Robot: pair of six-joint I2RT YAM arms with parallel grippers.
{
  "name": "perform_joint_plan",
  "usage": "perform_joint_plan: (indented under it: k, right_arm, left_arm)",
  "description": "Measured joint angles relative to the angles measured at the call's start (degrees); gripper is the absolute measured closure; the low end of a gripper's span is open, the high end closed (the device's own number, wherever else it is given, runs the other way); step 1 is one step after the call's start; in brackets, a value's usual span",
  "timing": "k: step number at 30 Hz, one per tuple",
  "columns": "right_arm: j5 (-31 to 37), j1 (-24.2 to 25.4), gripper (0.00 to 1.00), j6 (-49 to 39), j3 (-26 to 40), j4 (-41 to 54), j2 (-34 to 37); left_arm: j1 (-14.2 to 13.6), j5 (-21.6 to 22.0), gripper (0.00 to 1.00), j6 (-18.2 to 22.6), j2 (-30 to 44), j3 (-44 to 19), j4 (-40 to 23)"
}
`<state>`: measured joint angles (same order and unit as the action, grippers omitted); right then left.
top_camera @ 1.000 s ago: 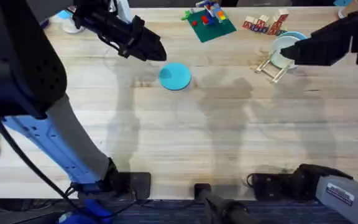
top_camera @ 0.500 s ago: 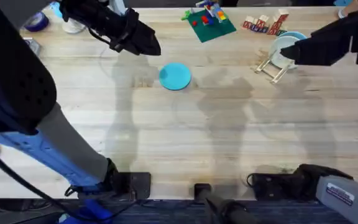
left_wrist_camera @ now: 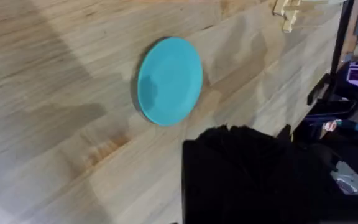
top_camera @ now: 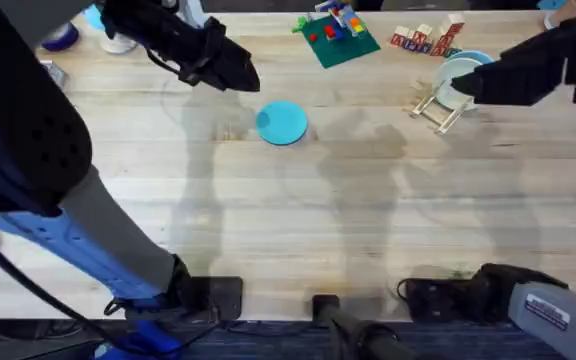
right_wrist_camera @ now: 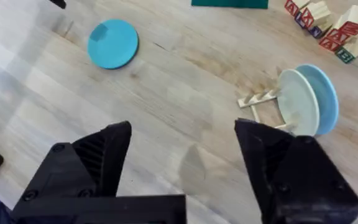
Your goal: Pick up the plates from the table one by one and place each into a slot on the dish rack.
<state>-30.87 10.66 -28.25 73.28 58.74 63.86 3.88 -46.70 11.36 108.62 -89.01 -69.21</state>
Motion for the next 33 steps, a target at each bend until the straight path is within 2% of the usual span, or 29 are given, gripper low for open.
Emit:
perform_joint_plan:
  k: [14, 19, 24, 29, 33]
  right_arm:
    - [0.0, 0.0, 0.005, 0.0, 0.0, 0.0, 0.0]
    - [0.0, 0.0, 0.005, 0.4, 0.0, 0.0, 0.0]
    - [0.0, 0.0, 0.005, 0.9, 0.0, 0.0, 0.0]
    - [0.0, 0.0, 0.005, 0.9, 0.0, 0.0, 0.0]
    - [0.0, 0.0, 0.005, 0.9, 0.0, 0.0, 0.0]
  left_arm:
    - [0.0, -0.4, 0.960, -0.1, 0.1, 14.1, 14.7]
    - [0.0, -0.4, 0.960, -0.3, 2.1, 14.8, 16.9]
    - [0.0, -0.4, 0.961, -0.5, 7.2, 14.8, 17.4]
    - [0.2, -4.6, 0.959, -0.9, 11.0, 14.8, 17.4]
    - [0.2, -5.9, 0.959, -1.0, 11.9, 14.7, 17.4]
